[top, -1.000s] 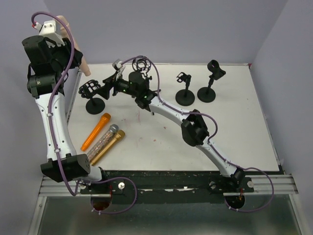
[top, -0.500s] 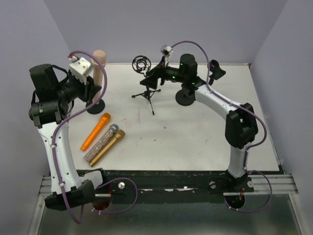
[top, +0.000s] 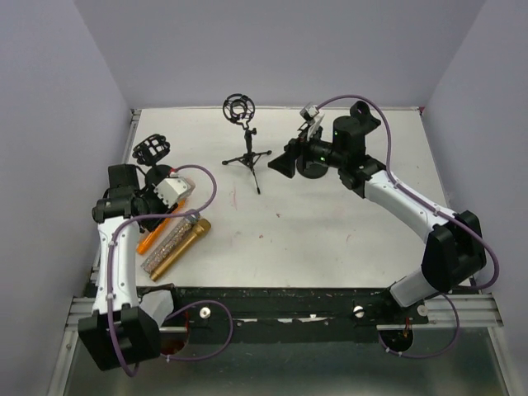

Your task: Remove the microphone from the stand

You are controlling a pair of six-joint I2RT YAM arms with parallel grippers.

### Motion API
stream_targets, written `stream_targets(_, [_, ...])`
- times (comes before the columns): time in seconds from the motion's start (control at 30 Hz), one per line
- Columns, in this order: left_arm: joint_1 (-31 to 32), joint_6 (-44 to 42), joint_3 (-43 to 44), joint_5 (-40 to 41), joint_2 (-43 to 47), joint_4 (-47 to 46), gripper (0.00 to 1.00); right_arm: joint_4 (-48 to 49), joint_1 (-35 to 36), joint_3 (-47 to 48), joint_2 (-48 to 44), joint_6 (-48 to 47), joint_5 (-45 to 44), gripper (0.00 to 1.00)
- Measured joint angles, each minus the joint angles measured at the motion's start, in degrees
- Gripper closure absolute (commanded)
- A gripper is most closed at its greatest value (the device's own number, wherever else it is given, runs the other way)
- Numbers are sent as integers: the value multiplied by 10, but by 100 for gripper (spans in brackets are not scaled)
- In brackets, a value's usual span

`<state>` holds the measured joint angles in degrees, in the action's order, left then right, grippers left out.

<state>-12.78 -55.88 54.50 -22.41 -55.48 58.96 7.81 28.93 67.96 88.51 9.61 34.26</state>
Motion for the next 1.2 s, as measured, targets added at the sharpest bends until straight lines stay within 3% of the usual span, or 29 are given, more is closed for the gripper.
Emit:
stream_targets(0.17, [0,40,15,126,-113,-97,100,-17,-3,-4,-7,-34,-29,0])
stream_targets(0.37, [0,65,24,208,-210,-179,100,-32,-5,-18,-14,-55,-51,0])
stream_targets(0.47, [2,69,24,230,-246,-205,88,-39,-5,-24,-26,-64,-61,0])
stream_targets(0.67, [7,97,22,250,-309,-217,79,-45,-5,-35,-47,-77,-75,0])
stream_targets(0.97, [28,118,-15,242,-309,-207,58,-52,-6,-44,-57,-101,-81,0])
stream_targets(1.2, [38,130,-31,239,-309,-201,53,-60,-6,-44,-58,-108,-81,0])
